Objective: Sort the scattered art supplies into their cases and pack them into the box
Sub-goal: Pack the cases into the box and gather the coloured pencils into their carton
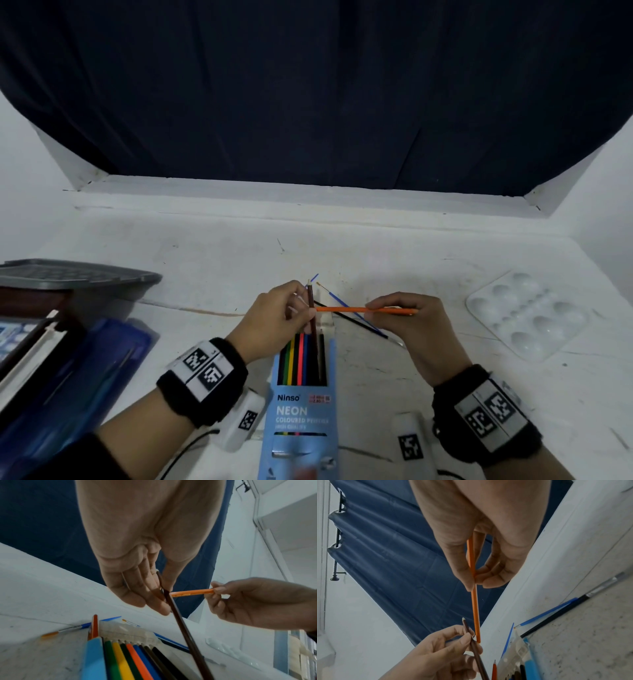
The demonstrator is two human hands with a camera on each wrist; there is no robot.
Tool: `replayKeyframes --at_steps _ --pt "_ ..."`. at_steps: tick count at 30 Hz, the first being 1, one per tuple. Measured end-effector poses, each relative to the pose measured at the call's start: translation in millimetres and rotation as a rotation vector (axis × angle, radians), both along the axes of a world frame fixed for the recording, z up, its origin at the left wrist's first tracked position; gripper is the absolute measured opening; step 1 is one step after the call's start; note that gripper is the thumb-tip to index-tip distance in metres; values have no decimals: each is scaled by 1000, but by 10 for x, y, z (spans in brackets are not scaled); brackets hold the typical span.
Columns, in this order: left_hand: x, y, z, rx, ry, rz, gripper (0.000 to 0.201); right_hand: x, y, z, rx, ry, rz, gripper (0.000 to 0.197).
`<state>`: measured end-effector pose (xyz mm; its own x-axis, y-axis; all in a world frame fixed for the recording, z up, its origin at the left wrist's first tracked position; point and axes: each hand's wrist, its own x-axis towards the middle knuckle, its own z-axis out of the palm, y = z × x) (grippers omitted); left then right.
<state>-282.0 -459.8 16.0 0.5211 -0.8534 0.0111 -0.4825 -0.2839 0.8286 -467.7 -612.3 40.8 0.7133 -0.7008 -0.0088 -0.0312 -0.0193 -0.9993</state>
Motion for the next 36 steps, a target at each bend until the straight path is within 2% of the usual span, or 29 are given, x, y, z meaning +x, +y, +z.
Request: replayKeyframes --at_steps 5,10,14,18,22,26,31,34,36 --pt "51 -98 -28 106 -106 -33 14 46 -84 -51 45 -19 -55 13" --pt "87 -105 -146 331 -293 -168 29 116 -158 -72 102 -44 -111 19" --pt "11 -74 -180 432 -430 -307 30 240 -134 -135 -19 25 -86 15" --pt "-77 -29 -184 483 -587 -316 35 382 -90 -283 -100 123 -21 17" --pt "-115 66 -157 495 -692 -326 49 520 -87 -334 -189 187 29 19" --pt "-47 241 -153 518 -759 -414 63 684 -118 -307 -325 226 90 22" --pt "12 396 -162 618 -854 -540 85 879 -76 -350 -506 332 188 39" --pt "37 435 -191 570 -924 -560 79 889 -20 -413 -572 455 286 54" --pt "24 437 -208 571 -986 -545 77 824 56 -482 -627 528 361 52"
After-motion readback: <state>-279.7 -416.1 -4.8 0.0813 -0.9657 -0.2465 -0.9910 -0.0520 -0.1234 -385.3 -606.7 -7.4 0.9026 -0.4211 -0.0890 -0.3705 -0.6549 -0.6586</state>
